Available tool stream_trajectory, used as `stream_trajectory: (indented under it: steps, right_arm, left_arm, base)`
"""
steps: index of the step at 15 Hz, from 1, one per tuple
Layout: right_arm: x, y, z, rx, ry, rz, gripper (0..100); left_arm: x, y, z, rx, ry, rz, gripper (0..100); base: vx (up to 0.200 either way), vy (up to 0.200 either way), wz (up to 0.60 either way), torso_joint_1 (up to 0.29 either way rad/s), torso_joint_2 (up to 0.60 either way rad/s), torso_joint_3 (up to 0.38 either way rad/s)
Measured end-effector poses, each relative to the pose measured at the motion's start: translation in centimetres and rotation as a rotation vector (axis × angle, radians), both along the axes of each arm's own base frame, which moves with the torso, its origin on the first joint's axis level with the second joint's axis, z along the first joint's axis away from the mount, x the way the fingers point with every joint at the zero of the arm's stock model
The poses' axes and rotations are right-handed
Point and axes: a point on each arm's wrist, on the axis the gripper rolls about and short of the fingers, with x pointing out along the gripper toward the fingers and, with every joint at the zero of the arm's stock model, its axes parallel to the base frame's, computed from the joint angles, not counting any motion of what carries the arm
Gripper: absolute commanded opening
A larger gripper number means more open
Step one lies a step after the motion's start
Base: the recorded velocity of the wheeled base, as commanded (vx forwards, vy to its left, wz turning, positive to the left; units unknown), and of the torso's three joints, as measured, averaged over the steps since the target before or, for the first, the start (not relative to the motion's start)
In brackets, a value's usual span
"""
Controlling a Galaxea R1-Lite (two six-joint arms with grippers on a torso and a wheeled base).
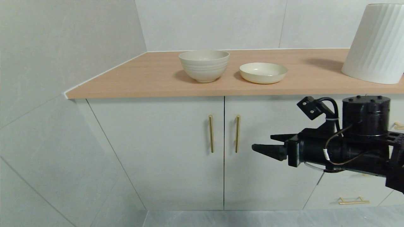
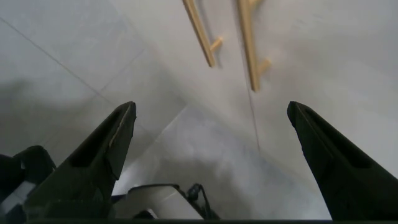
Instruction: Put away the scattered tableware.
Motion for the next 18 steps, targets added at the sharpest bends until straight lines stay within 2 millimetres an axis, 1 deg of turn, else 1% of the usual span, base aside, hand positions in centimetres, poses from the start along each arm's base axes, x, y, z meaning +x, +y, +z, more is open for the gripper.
stream_trajectory:
  steps: [3,5,8,10,12,13,15,18]
  right_arm:
    - [2.2,2.0,-0.7,-0.007,0.012,0.019,100]
    - [3.9,3.1,-0.8,-0.002,0.002,0.020,100]
    - [5.7,4.2,-1.6,-0.003,0.008,0.019,100]
    - [6.4,4.9,-2.2,0.018,0.008,0.020,100]
    - [6.9,5.8,-2.5,0.107,0.001,0.013,100]
    - [7.0,6.2,-3.0,0.126,0.008,0.015,100]
    - [7.1,6.7,-3.8,0.120,0.026,0.020,100]
    - [7.2,7.0,-4.5,0.113,0.039,0.022,100]
  left_arm:
    - [0.0,0.0,0.0,0.001,0.000,0.000,100]
    - [0.0,0.0,0.0,0.002,-0.001,0.000,100]
    - [0.0,0.0,0.0,0.003,0.000,0.000,100]
    - [0.0,0.0,0.0,0.006,0.000,-0.001,100]
    - [0.0,0.0,0.0,0.007,0.000,-0.001,100]
    - [0.0,0.0,0.0,0.008,0.000,-0.001,100]
    - [0.0,0.0,0.0,0.007,0.000,-0.001,100]
    - [0.0,0.0,0.0,0.007,0.000,-0.001,100]
  base:
    - [0.000,0.000,0.00,0.000,0.00,0.000]
    - [0.000,0.000,0.00,0.000,0.00,0.000]
    - [0.000,0.000,0.00,0.000,0.00,0.000]
    - [0.000,0.000,0.00,0.000,0.00,0.000]
    - [0.000,0.000,0.00,0.000,0.00,0.000]
    - [0.000,0.000,0.00,0.000,0.00,0.000]
    - [0.000,0.000,0.00,0.000,0.00,0.000]
    - [0.000,0.000,0.00,0.000,0.00,0.000]
